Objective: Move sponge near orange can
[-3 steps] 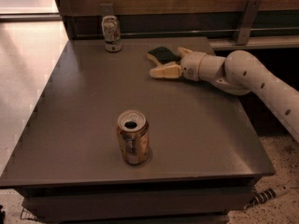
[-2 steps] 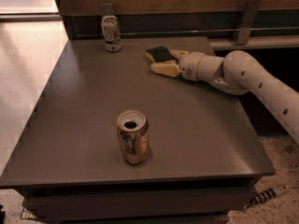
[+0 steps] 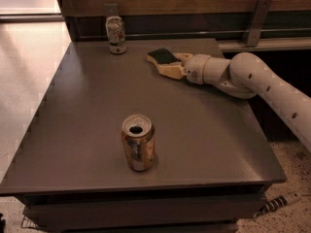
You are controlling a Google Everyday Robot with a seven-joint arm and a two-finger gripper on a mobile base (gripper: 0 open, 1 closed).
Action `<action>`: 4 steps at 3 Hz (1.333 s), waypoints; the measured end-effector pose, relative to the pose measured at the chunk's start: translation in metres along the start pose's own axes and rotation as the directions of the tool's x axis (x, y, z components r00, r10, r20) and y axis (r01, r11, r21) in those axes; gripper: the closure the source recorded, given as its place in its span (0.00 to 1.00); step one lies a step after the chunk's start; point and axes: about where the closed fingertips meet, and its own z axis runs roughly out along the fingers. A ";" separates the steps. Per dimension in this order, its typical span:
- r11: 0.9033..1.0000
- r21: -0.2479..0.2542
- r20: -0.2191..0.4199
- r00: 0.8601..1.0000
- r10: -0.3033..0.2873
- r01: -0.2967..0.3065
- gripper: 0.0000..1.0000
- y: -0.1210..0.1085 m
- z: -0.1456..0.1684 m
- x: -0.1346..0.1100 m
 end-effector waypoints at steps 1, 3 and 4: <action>1.000 -0.002 0.000 1.000 0.000 0.000 1.00 0.001 0.001 0.000; 1.000 0.002 0.019 1.000 -0.021 0.021 1.00 -0.006 -0.077 -0.051; 0.999 0.013 0.024 0.999 -0.039 0.039 1.00 0.000 -0.124 -0.073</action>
Offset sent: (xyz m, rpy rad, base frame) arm -0.0233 -0.0535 0.0570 0.0114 -0.0181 0.0078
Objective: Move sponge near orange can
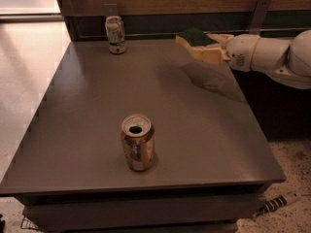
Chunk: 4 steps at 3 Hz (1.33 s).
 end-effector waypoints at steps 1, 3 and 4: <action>0.999 -0.020 -0.011 1.000 -0.030 0.029 1.00 0.021 -0.061 -0.014; 0.992 -0.104 -0.070 0.994 -0.083 0.076 1.00 0.093 -0.136 0.014; 0.988 -0.141 -0.081 0.994 -0.073 0.061 1.00 0.132 -0.150 0.045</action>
Offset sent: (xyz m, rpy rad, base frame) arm -0.1497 -0.0712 0.0241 -0.1313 -0.0191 0.0846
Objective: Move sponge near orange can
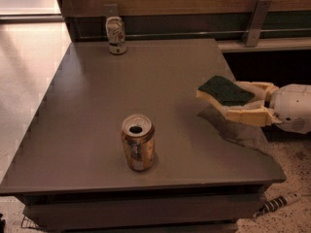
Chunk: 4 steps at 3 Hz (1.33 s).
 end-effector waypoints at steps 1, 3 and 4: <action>1.000 -0.014 -0.017 1.000 -0.016 0.016 1.00 0.041 0.012 0.013; 0.999 -0.033 -0.044 0.999 -0.031 0.030 0.75 0.084 0.037 0.024; 0.999 -0.038 -0.044 0.998 -0.035 0.033 0.44 0.085 0.039 0.023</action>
Offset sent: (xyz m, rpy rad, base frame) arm -0.0833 0.0991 -0.0587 -0.0851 -0.0041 0.0301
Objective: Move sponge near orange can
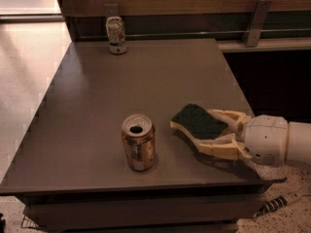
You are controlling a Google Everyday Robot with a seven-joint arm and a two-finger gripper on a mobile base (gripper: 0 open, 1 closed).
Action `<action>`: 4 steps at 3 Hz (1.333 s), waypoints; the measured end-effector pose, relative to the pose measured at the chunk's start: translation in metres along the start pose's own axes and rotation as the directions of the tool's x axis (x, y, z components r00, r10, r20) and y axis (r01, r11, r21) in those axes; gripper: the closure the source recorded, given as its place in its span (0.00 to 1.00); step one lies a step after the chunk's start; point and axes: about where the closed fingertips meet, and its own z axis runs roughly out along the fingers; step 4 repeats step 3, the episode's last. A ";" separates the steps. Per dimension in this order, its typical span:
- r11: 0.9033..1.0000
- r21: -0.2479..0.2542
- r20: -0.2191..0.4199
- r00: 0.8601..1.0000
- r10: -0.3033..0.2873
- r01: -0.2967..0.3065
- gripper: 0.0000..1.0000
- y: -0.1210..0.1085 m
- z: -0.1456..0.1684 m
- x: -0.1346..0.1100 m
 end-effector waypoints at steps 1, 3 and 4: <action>1.000 -0.003 0.000 1.000 -0.002 0.002 0.22 0.001 0.001 -0.001; 1.000 -0.007 -0.001 1.000 -0.005 0.005 0.00 0.002 0.003 -0.003; 1.000 -0.007 -0.001 1.000 -0.005 0.005 0.00 0.002 0.003 -0.003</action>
Offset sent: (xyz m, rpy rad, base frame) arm -0.0001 0.0017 0.0004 -0.0011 -0.0006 0.0032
